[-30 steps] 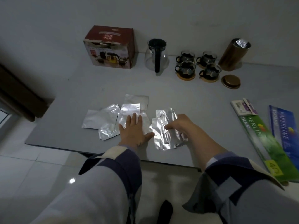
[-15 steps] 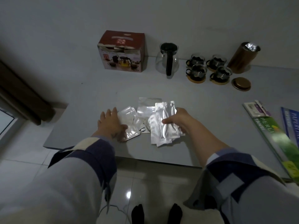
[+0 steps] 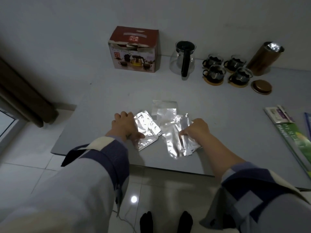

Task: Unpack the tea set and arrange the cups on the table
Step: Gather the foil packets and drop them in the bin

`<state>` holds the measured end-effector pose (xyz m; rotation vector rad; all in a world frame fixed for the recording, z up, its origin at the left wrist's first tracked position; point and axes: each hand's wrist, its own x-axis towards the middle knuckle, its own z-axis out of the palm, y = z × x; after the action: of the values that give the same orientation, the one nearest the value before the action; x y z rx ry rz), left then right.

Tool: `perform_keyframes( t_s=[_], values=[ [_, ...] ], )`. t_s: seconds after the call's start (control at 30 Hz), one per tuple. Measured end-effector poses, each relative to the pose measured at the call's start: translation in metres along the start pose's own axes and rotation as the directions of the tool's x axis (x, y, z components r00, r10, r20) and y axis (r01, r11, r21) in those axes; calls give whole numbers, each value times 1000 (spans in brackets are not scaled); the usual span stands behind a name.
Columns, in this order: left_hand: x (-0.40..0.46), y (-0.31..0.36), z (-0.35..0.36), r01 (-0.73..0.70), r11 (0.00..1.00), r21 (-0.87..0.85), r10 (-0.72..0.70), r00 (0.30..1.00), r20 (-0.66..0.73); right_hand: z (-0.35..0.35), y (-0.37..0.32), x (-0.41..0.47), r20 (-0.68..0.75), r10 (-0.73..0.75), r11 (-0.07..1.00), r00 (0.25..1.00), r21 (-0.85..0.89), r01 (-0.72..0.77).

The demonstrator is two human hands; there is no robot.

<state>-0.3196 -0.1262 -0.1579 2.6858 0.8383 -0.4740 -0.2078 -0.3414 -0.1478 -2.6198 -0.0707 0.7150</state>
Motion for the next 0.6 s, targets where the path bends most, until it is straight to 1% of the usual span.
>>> perform_keyframes(
  t_s=[0.1, 0.17, 0.3, 0.33, 0.4, 0.5, 0.6],
  values=[
    [-2, -1, 1, -18, 1000, -11, 18, 1000, -16, -29, -5, 8, -72, -67, 998, 995, -26, 65],
    [0, 1, 1, -22, 1000, 5, 23, 999, -27, -44, -17, 15, -66, -129, 991, 989, -28, 127],
    [6, 6, 0, -13, 1000, -9, 13, 1000, -5, -52, -48, 31, -26, -241, 967, 970, 79, 242],
    [6, 7, -1, -3, 1000, -22, 3, 1000, 1, -48, -55, 35, -12, -271, 961, 962, 55, 272],
    [8, 7, -2, 29, 998, -61, -27, 999, 30, -36, -69, 44, 48, -320, 945, 946, -48, 323],
    [12, 4, -1, 41, 994, -105, -33, 997, 73, -12, -79, 60, 135, -325, 927, 936, -148, 344],
    [16, 1, -3, 11, 992, -126, 2, 995, 96, 2, -80, 71, 144, -324, 914, 935, -207, 348]
  ],
)
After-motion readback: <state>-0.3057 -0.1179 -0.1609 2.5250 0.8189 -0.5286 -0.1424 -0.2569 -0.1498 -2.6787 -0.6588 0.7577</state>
